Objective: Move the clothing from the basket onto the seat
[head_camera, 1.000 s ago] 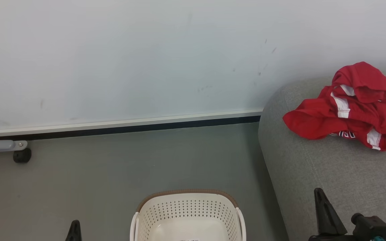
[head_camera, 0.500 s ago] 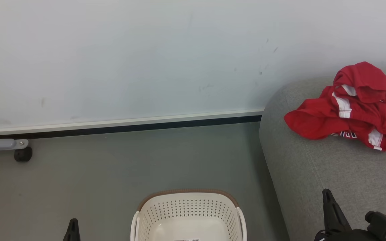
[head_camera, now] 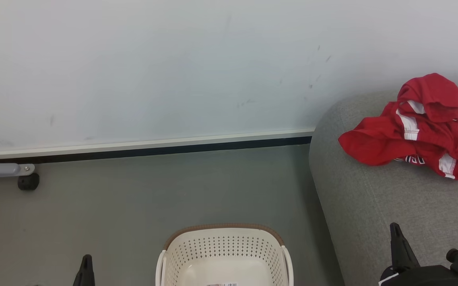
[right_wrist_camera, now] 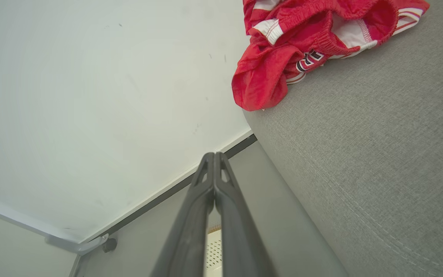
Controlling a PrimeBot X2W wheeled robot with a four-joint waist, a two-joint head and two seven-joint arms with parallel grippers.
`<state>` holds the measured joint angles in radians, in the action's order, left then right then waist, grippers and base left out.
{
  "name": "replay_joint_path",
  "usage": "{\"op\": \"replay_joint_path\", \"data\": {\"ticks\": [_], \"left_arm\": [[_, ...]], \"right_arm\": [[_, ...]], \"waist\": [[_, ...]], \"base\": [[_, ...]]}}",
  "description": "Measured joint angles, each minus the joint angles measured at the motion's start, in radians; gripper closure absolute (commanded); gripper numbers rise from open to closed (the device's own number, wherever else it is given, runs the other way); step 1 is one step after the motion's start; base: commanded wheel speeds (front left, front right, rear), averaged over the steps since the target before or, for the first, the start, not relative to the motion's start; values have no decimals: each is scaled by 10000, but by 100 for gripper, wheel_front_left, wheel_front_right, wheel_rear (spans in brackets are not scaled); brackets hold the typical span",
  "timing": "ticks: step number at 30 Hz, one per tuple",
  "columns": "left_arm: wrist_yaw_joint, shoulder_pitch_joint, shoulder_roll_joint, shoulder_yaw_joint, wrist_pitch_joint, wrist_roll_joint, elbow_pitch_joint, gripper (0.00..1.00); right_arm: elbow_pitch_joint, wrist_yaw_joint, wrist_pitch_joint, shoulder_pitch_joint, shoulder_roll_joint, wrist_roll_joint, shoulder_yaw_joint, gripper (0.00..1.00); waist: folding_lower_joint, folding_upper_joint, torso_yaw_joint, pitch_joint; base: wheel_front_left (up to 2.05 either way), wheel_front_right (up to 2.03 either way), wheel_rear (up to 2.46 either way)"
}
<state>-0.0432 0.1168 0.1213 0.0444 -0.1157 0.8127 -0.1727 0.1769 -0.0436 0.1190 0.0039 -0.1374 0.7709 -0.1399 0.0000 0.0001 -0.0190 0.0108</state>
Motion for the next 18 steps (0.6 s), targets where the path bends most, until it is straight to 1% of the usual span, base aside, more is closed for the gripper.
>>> {"op": "replay_joint_path", "data": {"ticks": [3,4,18], "left_arm": [[12,-124,-35,-54,98,253,-29,100],[92,-136,-46,-75,115,441,-42,100],[393,-519,-209,-359,617,1998,-249,100]], "right_arm": [[58,50,-138,-31,56,360,117,100],[75,90,-165,-46,69,497,153,100],[278,401,-656,-216,245,2146,723,100]], "waist": [[0,0,8,-5],[0,0,11,-7],[0,0,50,-31]], "base": [[0,0,0],[0,0,0],[0,0,0]]}}
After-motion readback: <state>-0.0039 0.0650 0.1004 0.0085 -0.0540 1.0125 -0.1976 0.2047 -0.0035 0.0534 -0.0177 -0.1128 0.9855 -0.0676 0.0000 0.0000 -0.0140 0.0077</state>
